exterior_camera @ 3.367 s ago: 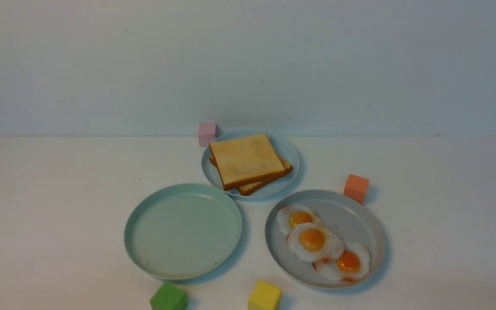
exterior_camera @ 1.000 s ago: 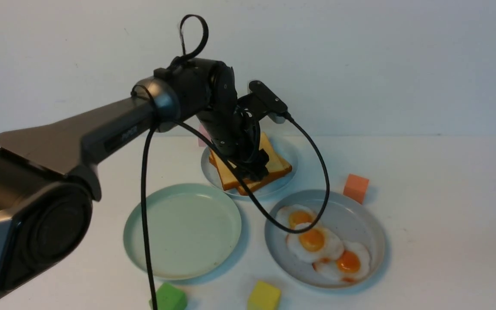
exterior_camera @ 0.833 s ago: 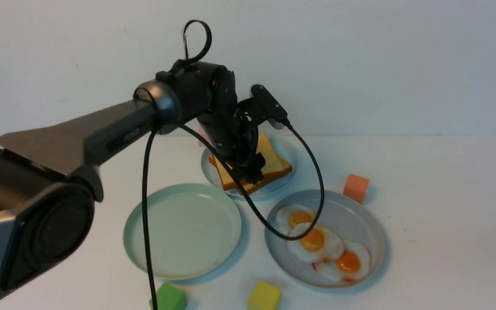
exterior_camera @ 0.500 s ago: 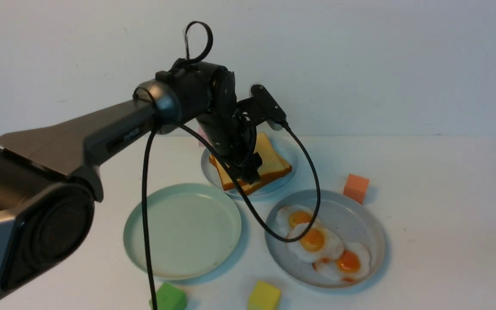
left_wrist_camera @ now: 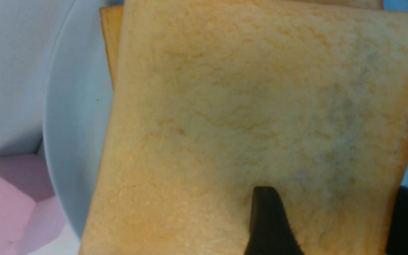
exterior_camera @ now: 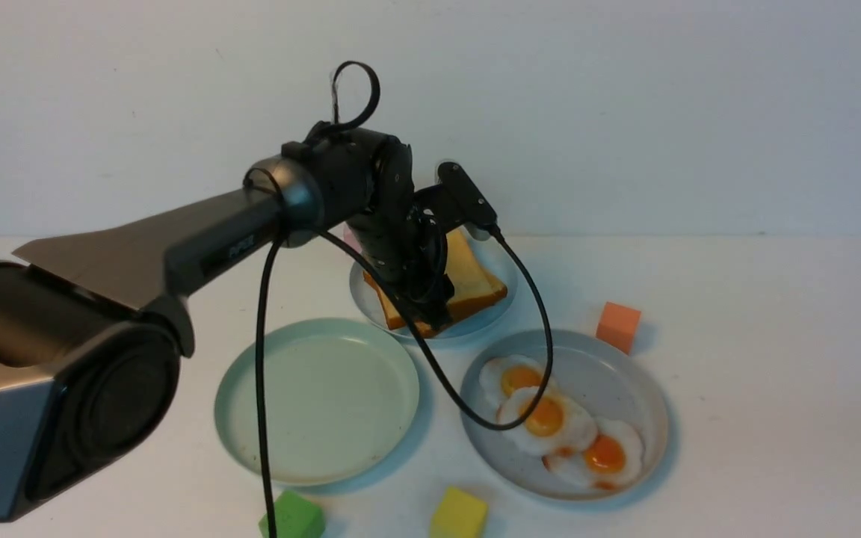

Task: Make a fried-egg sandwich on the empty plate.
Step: Use the left arm to grab a slice of bread, then use the left arm to put a slice of bread into the empty plate in the middle

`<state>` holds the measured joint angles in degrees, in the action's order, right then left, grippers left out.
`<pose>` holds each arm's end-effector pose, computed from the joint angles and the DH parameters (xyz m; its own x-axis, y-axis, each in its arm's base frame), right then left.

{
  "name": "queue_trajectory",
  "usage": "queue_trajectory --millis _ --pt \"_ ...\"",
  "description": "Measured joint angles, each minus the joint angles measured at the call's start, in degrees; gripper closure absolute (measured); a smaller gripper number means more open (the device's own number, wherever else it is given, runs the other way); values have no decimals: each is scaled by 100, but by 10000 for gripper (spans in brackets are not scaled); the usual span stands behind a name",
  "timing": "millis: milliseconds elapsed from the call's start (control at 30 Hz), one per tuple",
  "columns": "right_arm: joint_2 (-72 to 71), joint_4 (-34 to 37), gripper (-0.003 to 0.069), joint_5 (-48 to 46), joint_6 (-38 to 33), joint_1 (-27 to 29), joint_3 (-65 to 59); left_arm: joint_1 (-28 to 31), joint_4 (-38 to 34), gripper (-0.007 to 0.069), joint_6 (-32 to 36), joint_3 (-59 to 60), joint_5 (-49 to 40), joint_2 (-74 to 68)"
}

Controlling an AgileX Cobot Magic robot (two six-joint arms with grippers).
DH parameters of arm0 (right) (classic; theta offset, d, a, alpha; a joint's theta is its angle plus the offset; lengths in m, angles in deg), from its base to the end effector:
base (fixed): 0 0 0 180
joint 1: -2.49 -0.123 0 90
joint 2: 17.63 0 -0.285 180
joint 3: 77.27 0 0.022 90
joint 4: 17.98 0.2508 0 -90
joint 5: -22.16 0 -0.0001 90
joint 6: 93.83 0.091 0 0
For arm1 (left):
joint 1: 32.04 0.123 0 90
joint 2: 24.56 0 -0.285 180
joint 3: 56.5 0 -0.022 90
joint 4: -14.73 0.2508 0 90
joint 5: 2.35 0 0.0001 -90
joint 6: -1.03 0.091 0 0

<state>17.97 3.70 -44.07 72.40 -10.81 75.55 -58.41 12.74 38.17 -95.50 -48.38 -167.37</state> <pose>0.0408 0.0413 0.3711 -0.5505 -0.2088 -0.8083 -0.5243 0.8399 0.1402 0.4662 -0.2337 0.1781 -0.3625 0.8317 -0.4205 0.8221 0.4979 0.2762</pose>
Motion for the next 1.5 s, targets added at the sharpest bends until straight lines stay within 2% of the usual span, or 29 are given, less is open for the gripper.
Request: queue_trajectory --millis 67,167,267,367,400,467,833,1067,1133,1233,1333,1500 --pt "0 0 627 0 0 0 0 0 18 228 0 -15 0 -16" --pt "0 0 627 0 0 0 0 0 22 291 0 -30 -40 -35" --pt "0 0 627 0 0 0 0 -8 -3 401 0 -42 -119 -35" --pt "0 0 625 0 0 0 0 -34 -14 560 0 -61 -215 -35" --pt "0 0 624 0 0 0 0 -38 -29 596 -19 -61 -222 -28" --pt "0 0 623 0 0 0 0 -38 -44 618 -63 -61 -234 -7" --pt "0 0 613 0 0 0 0 -38 -143 618 -323 -22 -533 945" --pt "0 0 604 34 0 0 0 -38 -176 618 -1085 226 -1610 2008" --pt "0 0 602 39 -5 0 0 -38 -172 618 -1361 763 -1768 2419" --pt "0 0 599 39 -5 0 0 -38 -134 618 -1812 1845 -1514 2955" --pt "0 0 596 39 -5 -6 0 -38 -107 618 -2079 3079 -953 3544" --pt "0 0 590 165 -5 -30 0 -38 -107 618 -2120 4585 103 4061"
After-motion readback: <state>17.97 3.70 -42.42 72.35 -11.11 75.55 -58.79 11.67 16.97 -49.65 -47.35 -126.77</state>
